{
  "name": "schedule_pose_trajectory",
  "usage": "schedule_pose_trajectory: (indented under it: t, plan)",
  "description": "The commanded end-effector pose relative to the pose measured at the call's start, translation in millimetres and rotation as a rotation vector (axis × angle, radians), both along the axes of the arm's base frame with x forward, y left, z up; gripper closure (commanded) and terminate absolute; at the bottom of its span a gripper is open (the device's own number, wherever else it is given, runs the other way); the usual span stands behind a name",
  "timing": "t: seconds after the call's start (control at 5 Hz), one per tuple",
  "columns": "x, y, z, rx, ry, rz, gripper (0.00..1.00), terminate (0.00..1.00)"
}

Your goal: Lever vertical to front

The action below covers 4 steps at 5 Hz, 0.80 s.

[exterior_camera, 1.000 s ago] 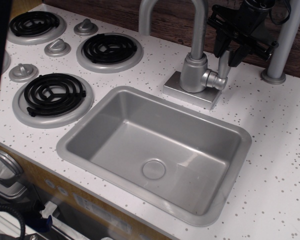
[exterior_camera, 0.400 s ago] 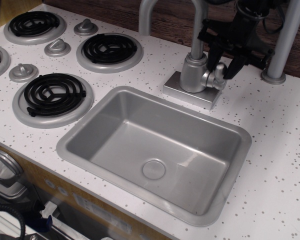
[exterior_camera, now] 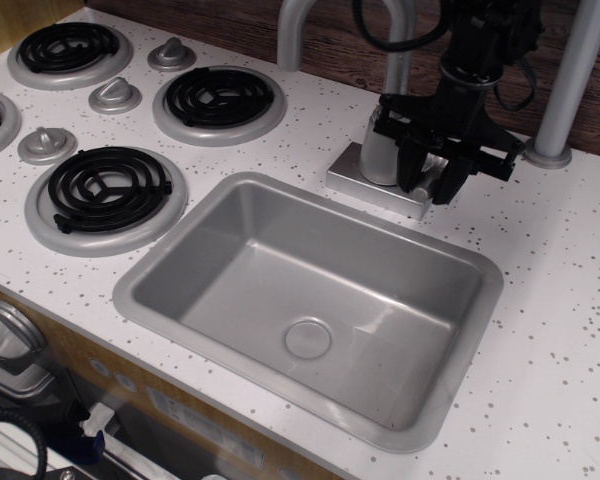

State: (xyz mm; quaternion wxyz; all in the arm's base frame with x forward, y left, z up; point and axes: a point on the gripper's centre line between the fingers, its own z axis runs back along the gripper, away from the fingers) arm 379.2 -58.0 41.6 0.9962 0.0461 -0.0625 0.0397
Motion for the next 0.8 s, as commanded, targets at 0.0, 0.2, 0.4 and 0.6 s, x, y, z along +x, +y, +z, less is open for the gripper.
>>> schedule_pose_trajectory:
  t: [0.0,0.2,0.4,0.6]
  plan:
    - [6,3,14,-0.013,-0.058,0.003,1.00,0.00]
    - [2,-2,25,0.011,-0.041,0.016,0.00,0.00]
    - [-7,-7,34,0.031,-0.029,0.041,0.00,0.00]
    - [-14,-9,41,0.048,-0.030,0.051,0.00,0.00]
